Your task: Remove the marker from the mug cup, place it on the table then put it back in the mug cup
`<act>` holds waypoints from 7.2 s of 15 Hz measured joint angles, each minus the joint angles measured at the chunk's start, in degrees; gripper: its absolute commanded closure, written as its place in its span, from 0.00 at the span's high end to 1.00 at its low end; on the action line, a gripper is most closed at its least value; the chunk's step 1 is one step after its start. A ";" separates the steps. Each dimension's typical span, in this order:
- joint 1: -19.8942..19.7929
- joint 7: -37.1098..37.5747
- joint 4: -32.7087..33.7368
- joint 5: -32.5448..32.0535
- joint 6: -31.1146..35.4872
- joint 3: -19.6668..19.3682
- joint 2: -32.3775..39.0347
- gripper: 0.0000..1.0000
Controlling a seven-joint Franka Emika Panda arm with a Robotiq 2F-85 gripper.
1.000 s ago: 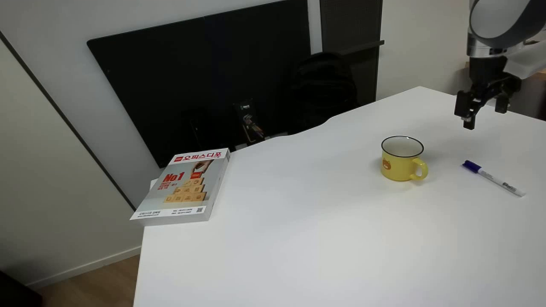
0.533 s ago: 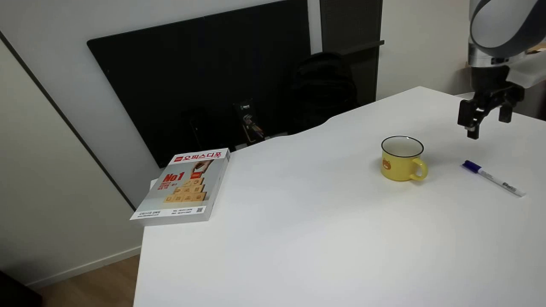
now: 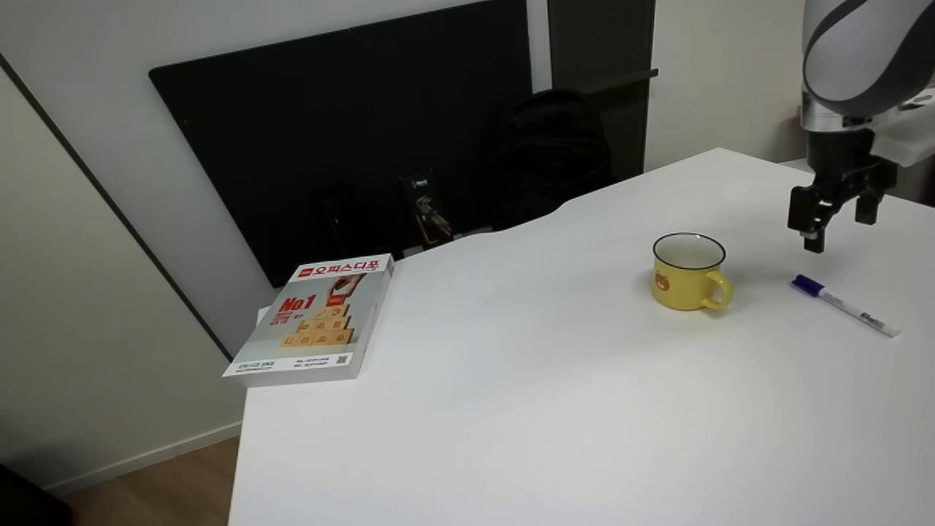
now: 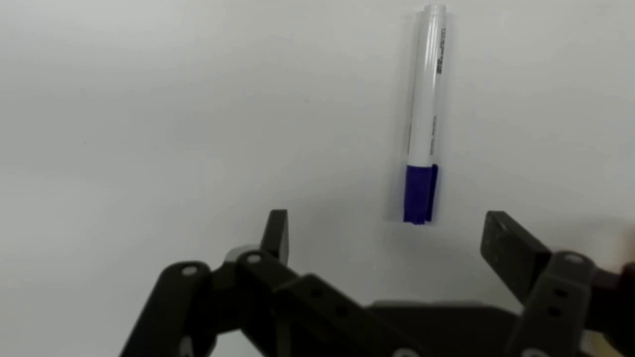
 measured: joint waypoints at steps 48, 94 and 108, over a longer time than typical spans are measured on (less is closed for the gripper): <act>-3.98 -3.37 5.29 5.98 4.52 1.76 10.40 0.48; 11.95 2.23 4.44 -0.70 21.95 1.97 0.38 0.05; 12.69 3.64 -2.34 0.55 33.80 3.83 -1.77 0.05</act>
